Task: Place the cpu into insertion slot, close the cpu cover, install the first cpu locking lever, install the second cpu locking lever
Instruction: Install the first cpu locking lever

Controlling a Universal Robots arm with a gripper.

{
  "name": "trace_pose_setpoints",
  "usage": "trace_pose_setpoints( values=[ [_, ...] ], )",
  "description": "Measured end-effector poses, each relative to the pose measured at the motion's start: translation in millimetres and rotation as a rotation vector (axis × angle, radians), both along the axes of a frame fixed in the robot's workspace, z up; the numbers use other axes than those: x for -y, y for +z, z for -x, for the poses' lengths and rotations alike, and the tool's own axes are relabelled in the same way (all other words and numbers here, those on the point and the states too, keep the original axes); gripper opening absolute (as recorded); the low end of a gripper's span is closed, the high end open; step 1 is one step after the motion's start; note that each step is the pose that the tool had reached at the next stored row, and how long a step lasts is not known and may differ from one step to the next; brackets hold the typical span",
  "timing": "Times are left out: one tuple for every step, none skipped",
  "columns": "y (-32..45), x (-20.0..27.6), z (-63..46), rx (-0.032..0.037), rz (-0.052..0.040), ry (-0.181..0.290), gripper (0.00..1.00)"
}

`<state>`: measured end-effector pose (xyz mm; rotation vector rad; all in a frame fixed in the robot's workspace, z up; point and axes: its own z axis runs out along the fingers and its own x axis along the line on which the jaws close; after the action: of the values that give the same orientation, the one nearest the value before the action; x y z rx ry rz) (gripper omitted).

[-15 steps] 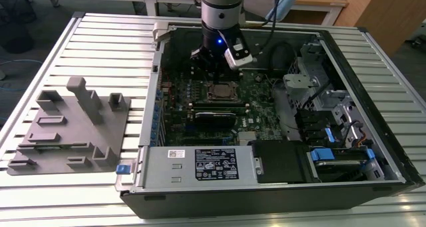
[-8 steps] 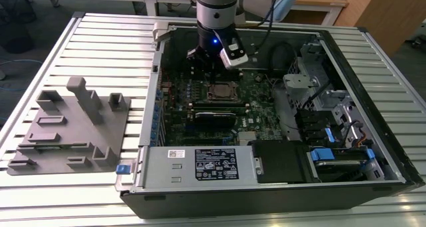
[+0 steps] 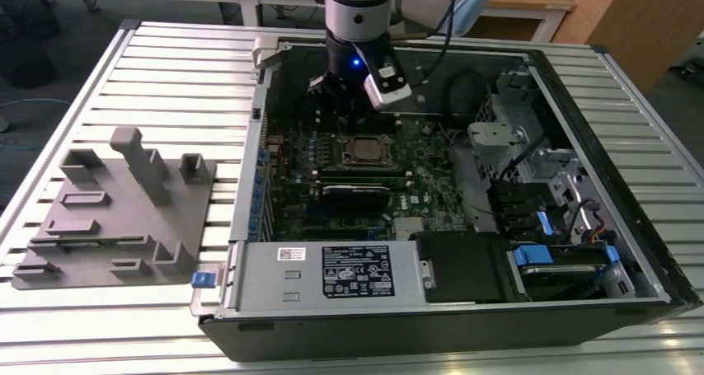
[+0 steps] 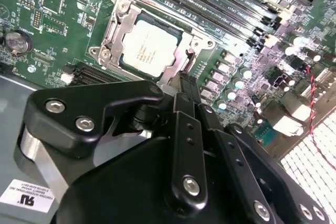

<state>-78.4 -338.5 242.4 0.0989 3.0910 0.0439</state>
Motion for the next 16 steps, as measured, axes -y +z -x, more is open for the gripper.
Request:
trace_pose_setpoints(
  values=[
    [0.0, 0.0, 0.0, 0.0001, -0.0001, 0.0, 0.1],
    [0.0, 0.0, 0.2, 0.0001, 0.0, 0.0, 0.1],
    [0.1, 0.0, 0.9, 0.0, 0.0002, 0.0, 0.1],
    [0.1, 0.1, 2.1, 0.0001, 0.0003, 0.0, 0.1],
    [0.1, 0.1, 3.8, 0.0003, 0.0003, 0.0, 0.1],
    [0.0, 0.0, 5.7, 0.0005, 0.0002, 0.0, 0.1],
    [0.0, 0.0, 7.7, 0.0006, 0.0003, 0.0, 0.1],
    [0.0, 0.0, 9.3, 0.0007, 0.0002, 0.0, 0.1],
    [0.0, 0.0, 10.6, 0.0008, 0.0003, 0.0, 0.1],
    [0.0, 0.0, 11.9, 0.0008, 0.0003, 0.0, 0.1],
    [-0.1, 0.0, 12.4, 0.0009, 0.0002, 0.0, 0.1],
    [-0.1, -0.1, 12.4, 0.0008, 0.0002, 0.0, 0.1],
    [0.0, 0.0, 12.4, 0.0008, 0.0003, 0.0, 0.1],
    [0.0, 0.0, 12.5, 0.0007, 0.0004, 0.0, 0.1],
    [0.2, 0.1, 12.5, 0.0008, 0.0004, 0.0, 0.1],
    [0.9, 0.1, 12.6, 0.0006, 0.0005, 0.0, 0.1]
  ],
)
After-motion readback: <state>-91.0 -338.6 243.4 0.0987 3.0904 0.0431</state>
